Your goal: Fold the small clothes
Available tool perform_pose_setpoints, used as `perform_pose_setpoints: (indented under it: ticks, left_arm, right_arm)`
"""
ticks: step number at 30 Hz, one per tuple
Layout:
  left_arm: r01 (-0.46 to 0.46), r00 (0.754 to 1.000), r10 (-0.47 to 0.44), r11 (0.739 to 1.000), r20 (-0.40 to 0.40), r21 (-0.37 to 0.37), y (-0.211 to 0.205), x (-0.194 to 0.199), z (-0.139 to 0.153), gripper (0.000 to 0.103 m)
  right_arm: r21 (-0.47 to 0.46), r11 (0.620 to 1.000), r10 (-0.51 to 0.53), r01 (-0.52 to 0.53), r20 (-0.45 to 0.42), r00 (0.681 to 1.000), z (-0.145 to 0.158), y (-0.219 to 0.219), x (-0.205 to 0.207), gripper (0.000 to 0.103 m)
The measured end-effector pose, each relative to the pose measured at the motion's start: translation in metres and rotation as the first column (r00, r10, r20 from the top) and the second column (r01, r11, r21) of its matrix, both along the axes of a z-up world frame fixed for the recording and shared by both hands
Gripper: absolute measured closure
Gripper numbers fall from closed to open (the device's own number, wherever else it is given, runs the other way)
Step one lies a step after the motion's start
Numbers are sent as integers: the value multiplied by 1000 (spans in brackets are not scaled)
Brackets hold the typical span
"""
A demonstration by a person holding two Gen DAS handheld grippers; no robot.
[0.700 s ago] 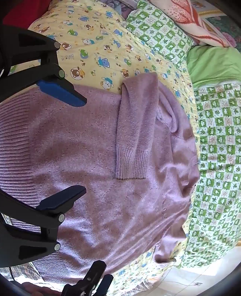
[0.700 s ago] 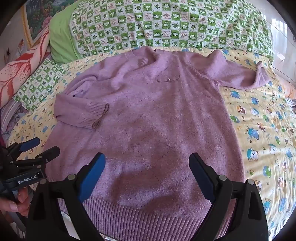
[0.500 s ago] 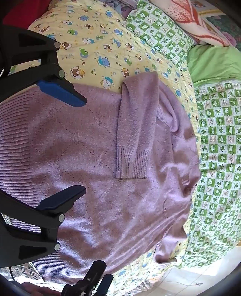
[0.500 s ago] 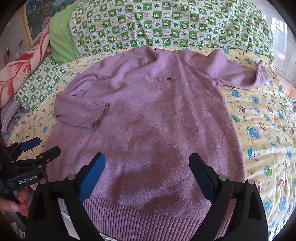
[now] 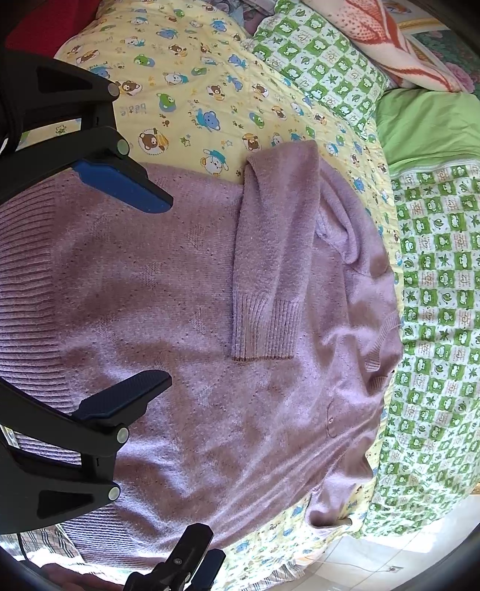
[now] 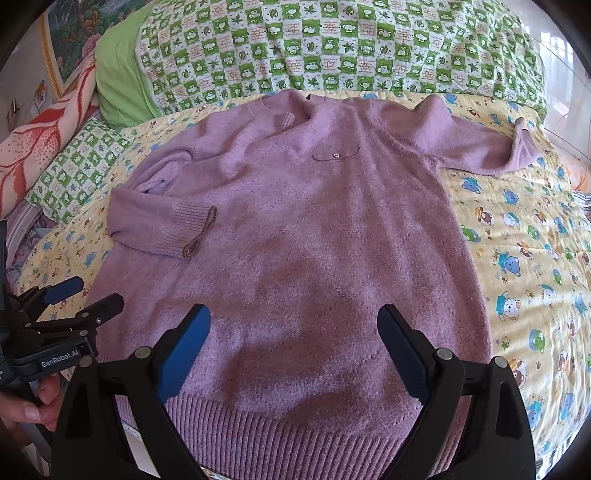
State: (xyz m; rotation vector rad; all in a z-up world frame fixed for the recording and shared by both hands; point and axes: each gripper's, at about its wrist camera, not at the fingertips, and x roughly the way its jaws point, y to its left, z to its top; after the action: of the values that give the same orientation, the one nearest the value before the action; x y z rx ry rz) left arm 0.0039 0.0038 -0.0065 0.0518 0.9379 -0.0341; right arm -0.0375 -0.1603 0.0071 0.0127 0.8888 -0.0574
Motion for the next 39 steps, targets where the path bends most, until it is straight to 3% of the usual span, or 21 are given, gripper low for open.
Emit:
perform_pose_setpoints:
  ticks: [10, 14, 18, 30, 39]
  left_arm:
    - [0, 1000, 0, 1000, -23, -28, -1, 9, -7, 15]
    - [-6, 996, -4, 994, -91, -109, -2, 11, -8, 15]
    - [-7, 998, 3, 997, -62, -72, -4, 14, -7, 15]
    - [12, 998, -16, 998, -61, -67, -21, 34, -6, 15]
    - [21, 997, -24, 998, -70, -54, -36, 74, 1, 15]
  right_arm:
    - [2, 1000, -3, 3, 1, 1000, 0, 1, 2, 11]
    - [8, 1000, -4, 4, 0, 1000, 1, 0, 3, 11]
    - [16, 1000, -2, 2, -2, 1000, 3, -2, 8, 11]
    - [39, 999, -32, 33, -7, 999, 7, -26, 18, 11]
    - [61, 986, -154, 152, 16, 988, 20, -87, 38, 11]
